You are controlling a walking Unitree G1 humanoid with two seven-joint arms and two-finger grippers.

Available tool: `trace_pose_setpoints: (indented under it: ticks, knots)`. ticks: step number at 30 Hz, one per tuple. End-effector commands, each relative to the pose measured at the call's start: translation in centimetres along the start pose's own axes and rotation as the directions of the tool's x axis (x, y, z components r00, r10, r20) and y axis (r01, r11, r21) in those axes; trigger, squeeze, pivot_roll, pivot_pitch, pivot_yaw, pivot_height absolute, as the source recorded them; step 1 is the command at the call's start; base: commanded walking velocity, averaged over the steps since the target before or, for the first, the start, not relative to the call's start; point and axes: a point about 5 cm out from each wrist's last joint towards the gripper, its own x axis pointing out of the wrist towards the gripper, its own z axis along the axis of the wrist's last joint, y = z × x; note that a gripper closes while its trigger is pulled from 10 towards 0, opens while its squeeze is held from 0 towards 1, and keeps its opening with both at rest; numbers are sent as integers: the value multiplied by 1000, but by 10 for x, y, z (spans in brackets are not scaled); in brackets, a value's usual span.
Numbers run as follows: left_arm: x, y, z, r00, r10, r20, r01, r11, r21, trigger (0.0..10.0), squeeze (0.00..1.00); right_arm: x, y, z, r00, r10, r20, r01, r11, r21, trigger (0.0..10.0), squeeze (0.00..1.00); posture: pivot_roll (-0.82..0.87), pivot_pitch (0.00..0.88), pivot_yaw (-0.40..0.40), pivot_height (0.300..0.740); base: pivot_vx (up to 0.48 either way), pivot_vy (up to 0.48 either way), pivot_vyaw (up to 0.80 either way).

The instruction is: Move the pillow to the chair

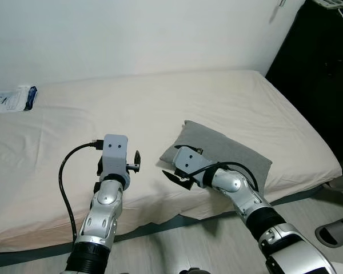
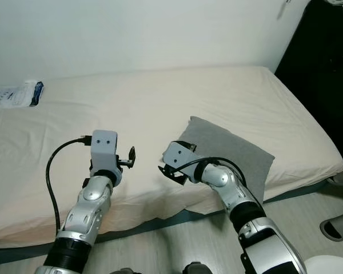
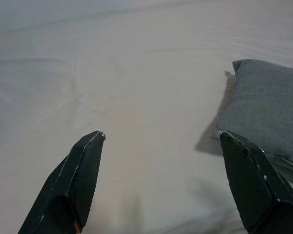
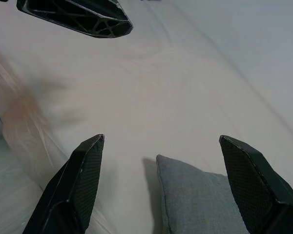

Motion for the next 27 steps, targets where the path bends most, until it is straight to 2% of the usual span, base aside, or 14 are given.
trace_pose_setpoints:
  ticks: [1, 6, 10, 12, 15, 18, 20, 21, 22, 24, 27]
  knots:
    - [-2, -2, -4, 1000, -4, -9, 4, 1000, -10, 10000, 0, -1, 2, -2, 1000, 3, 4, -3, 1000, 15, 10000, 0, -76, 149, -9, 740, 0, 0, 0]
    - [-2, -3, -8, 1000, -2, -29, 2, 1000, -4, 10000, 0, 0, 6, -2, 999, 44, -9, -44, 999, -21, 10000, 0, -77, 145, -10, 740, 0, 0, 0]
    - [-2, -2, -7, 1000, 3, -29, -3, 1000, -8, 10000, 0, -2, 5, -3, 1000, 11, -4, -11, 1000, -13, 10000, 0, -79, 144, -9, 740, 0, 0, 0]
    - [-1, -1, -7, 1000, 3, -28, -3, 1000, -6, 10000, 0, -1, 1, -3, 999, -24, -25, 23, 999, -38, 10000, 0, -73, 146, -10, 740, 0, 0, 0]
    - [0, 2, -3, 1000, 15, -17, -15, 1000, -3, 10000, 0, -1, -11, 6, 991, -133, -3, 133, 990, -41, 10000, 0, -63, 154, -15, 740, 0, 0, 0]
    - [-1, 7, -1, 1000, 23, -13, -23, 1000, 1, 10000, 0, -2, -12, 18, 992, -117, 41, 120, 989, -87, 10000, 0, -69, 159, -11, 740, 0, 0, 0]
    - [-1, 8, -2, 1000, 22, -16, -22, 1000, 5, 10000, 0, -3, -5, 18, 995, -91, 38, 94, 993, -75, 10000, 0, -75, 161, -6, 740, 0, 0, 0]
    - [-1, 8, -3, 1000, 22, -17, -22, 1000, 6, 10000, 0, -4, 3, 14, 998, -65, 25, 67, 993, -93, 10000, 0, -75, 165, -4, 740, 0, 0, 0]
    - [-1, 8, -3, 1000, 22, -17, -22, 1000, 6, 10000, 0, -4, 3, 14, 998, -65, 25, 67, 993, -93, 10000, 0, -75, 165, -4, 740, 0, 0, 0]
    - [0, 7, -3, 1000, 19, -18, -19, 1000, 7, 10000, 0, -5, 13, 7, 999, -48, 0, 47, 990, -132, 10000, 0, -71, 169, -5, 740, 0, 0, 0]
    - [2, 6, -2, 1000, 18, -17, -18, 1000, 9, 10000, 0, -7, 15, 2, 997, -64, -31, 60, 992, -113, 10000, 0, -72, 169, -2, 740, 0, 0, 0]
